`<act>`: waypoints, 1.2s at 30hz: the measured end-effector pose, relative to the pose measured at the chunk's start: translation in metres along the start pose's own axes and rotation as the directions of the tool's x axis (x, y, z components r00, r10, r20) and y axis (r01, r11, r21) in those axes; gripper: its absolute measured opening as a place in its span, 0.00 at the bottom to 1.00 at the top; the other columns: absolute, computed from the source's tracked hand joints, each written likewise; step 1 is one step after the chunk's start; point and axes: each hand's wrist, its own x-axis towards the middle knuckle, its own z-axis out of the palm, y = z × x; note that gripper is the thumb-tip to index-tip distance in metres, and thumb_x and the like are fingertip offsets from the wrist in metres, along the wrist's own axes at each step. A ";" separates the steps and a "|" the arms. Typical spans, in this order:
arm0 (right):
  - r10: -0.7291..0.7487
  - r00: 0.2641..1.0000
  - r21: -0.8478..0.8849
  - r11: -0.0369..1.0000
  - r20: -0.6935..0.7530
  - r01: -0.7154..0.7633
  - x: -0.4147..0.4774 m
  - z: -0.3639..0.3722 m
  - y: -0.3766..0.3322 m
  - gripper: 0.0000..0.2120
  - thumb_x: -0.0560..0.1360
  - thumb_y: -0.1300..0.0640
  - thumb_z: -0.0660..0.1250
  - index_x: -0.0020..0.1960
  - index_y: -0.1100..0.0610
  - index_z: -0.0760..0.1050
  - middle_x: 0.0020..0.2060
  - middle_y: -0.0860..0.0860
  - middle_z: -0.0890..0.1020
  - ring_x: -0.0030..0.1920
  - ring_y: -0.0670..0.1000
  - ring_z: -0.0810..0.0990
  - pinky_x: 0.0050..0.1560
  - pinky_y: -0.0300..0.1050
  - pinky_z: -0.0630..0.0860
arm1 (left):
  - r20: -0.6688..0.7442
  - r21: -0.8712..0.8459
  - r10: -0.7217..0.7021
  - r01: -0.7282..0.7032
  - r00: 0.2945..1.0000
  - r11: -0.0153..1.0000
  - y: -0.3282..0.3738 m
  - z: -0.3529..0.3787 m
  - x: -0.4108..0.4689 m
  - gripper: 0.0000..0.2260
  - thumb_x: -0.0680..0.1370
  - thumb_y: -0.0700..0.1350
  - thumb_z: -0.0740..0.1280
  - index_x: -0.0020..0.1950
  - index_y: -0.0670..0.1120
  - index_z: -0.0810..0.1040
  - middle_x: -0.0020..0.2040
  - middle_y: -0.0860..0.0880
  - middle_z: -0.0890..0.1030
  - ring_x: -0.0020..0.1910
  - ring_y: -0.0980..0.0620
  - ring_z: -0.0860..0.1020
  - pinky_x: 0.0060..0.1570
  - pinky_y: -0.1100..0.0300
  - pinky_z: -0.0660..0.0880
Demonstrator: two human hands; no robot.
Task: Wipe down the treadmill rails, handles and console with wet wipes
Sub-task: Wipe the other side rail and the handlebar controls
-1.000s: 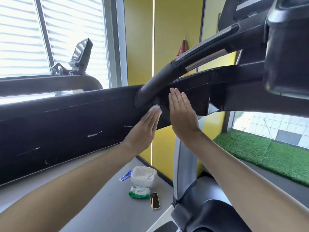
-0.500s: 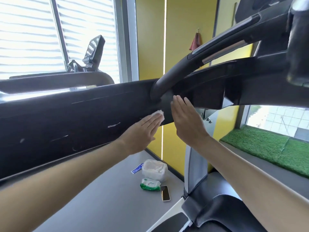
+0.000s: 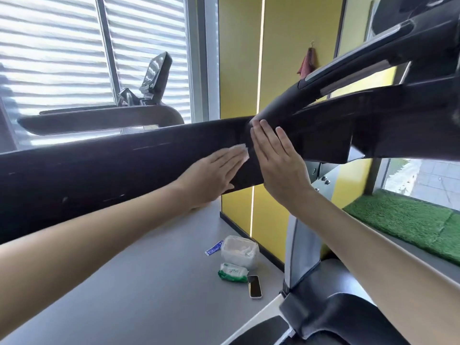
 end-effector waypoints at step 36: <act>0.011 1.000 -0.099 0.995 0.028 -0.008 0.005 -0.010 -0.001 0.26 0.79 0.58 0.54 0.75 0.67 0.56 0.74 0.62 0.61 0.75 0.58 0.59 0.75 0.52 0.50 | -0.093 -0.015 -0.040 0.038 0.995 0.999 -0.008 0.004 -0.015 0.31 0.83 0.56 0.43 0.76 0.34 0.48 0.77 0.36 0.50 0.77 0.40 0.48 0.75 0.50 0.46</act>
